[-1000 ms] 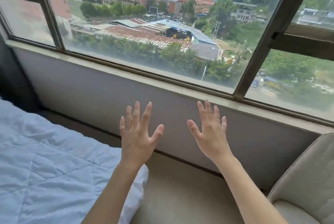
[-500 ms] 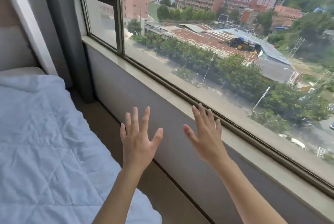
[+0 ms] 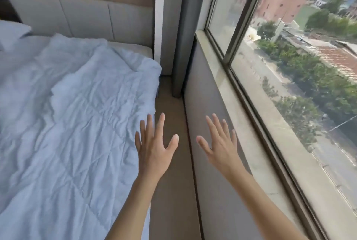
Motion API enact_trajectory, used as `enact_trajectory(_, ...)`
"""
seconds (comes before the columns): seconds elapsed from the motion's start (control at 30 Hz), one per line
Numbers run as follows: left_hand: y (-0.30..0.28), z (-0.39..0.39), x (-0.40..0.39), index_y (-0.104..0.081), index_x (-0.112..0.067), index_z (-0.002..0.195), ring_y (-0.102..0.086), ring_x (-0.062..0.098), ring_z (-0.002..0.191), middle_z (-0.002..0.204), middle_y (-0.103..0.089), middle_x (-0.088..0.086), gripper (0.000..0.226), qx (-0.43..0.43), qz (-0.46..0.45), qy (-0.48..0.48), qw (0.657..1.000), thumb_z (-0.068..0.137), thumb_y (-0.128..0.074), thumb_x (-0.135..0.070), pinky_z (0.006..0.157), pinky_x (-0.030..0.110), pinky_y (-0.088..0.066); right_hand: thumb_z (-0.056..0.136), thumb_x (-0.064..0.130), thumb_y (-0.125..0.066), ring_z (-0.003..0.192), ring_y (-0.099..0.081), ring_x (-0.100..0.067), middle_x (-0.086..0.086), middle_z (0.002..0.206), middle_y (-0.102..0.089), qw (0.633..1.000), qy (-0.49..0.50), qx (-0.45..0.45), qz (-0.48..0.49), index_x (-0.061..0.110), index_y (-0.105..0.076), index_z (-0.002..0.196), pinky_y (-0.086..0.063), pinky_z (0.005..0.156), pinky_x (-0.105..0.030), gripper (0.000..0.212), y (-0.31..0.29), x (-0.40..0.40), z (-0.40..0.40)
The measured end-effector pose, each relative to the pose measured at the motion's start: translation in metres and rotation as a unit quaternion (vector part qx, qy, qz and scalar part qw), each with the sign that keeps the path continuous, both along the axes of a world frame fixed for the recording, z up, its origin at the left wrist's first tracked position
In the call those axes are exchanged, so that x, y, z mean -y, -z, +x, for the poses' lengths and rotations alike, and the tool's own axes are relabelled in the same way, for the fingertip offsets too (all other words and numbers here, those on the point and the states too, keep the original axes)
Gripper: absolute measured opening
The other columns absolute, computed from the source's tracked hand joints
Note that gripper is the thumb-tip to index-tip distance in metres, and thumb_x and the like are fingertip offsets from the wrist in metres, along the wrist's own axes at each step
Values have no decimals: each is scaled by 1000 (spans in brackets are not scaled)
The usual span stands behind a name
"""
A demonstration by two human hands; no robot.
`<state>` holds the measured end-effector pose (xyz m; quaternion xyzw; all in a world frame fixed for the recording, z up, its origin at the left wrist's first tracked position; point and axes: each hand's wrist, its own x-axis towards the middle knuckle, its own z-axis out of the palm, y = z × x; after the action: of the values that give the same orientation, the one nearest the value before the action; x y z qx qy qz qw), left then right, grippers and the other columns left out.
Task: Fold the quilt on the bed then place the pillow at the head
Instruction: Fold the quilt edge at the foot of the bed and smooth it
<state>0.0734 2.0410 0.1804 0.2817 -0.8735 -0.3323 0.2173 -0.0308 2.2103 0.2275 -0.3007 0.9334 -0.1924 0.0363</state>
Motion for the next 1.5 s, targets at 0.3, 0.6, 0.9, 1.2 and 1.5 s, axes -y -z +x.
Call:
enact_trajectory(0.3, 44, 42, 86, -18, -40, 159, 3, 19, 158, 171, -3, -5, 81, 36, 57, -278, 958, 86, -27, -74, 126, 44, -1, 94, 76, -18, 158, 8, -20, 12, 171, 2, 947, -310, 84, -16, 32, -8, 163, 3, 125, -49, 83, 49, 189, -17)
enact_trajectory(0.6, 121, 71, 107, -29, -32, 157, -16, 14, 155, 167, -23, -7, 66, -89, 287, -474, 828, 99, -55, -47, 125, 43, -20, 100, 60, -39, 158, 0, -13, 13, 170, -7, 869, -403, 284, 33, 31, -17, 162, -8, 128, -48, 72, 119, 279, 8)
enact_trajectory(0.9, 199, 102, 2, -41, -15, 150, -49, 26, 137, 148, -50, 8, 56, -181, 465, -699, 512, 101, -58, -37, 108, 37, -41, 103, 48, -46, 146, -40, -21, 0, 159, -42, 747, -436, 453, 216, 20, -39, 155, -30, 117, -33, 59, 196, 288, 69)
enact_trajectory(1.2, 263, 94, -80, -34, -14, 155, -52, 33, 130, 142, -49, 20, 62, -504, 480, -717, 45, 102, -59, -35, 116, 43, -39, 99, 58, -48, 125, -58, -36, -6, 139, -59, 661, -178, 637, 354, 14, -51, 141, -40, 110, -54, 61, 296, 232, 68)
enact_trajectory(1.5, 341, 113, -108, -61, -17, 133, -60, 21, 106, 113, -66, 1, 56, -553, 416, -719, -70, 92, -67, -54, 89, 32, -47, 103, 56, -43, 120, -59, -37, -18, 135, -61, 641, 36, 668, 376, 2, -53, 136, -42, 109, -52, 64, 381, 168, 83)
